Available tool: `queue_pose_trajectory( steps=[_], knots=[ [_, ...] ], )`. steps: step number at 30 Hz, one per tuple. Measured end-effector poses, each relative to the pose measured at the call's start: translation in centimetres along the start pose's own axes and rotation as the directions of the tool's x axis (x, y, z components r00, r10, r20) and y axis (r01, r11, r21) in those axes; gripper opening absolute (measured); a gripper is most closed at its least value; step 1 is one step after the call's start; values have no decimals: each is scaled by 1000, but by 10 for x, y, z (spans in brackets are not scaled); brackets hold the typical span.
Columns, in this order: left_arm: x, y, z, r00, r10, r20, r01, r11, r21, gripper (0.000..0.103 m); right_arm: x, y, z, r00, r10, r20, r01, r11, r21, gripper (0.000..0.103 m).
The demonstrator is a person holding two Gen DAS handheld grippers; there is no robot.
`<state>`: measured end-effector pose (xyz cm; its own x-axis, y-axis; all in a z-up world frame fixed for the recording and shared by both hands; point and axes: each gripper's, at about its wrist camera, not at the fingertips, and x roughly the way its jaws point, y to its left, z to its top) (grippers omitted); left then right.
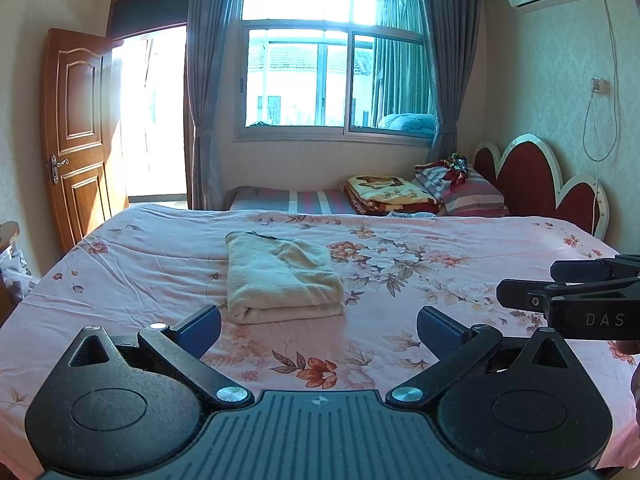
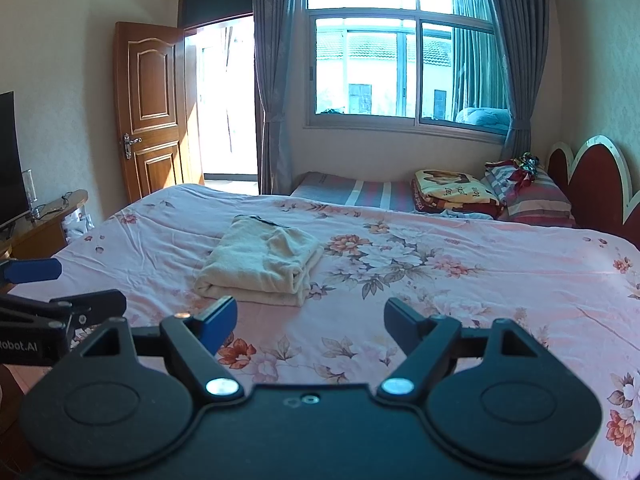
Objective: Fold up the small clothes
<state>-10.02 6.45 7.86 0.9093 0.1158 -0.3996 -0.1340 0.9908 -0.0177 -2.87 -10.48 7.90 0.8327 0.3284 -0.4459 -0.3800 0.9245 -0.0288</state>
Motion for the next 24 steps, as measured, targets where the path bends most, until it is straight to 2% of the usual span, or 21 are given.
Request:
queue_pose_trajectory(
  steps=[17, 24],
  knots=[
    [2, -2, -1, 1000, -10, 6, 10, 1000, 10, 103, 2, -1, -1, 1000, -1, -3, 1, 1000, -6, 80],
    [0, -9, -2, 1000, -25, 17, 24, 999, 46, 103, 2, -2, -1, 1000, -2, -2, 2, 1000, -5, 80]
  ],
)
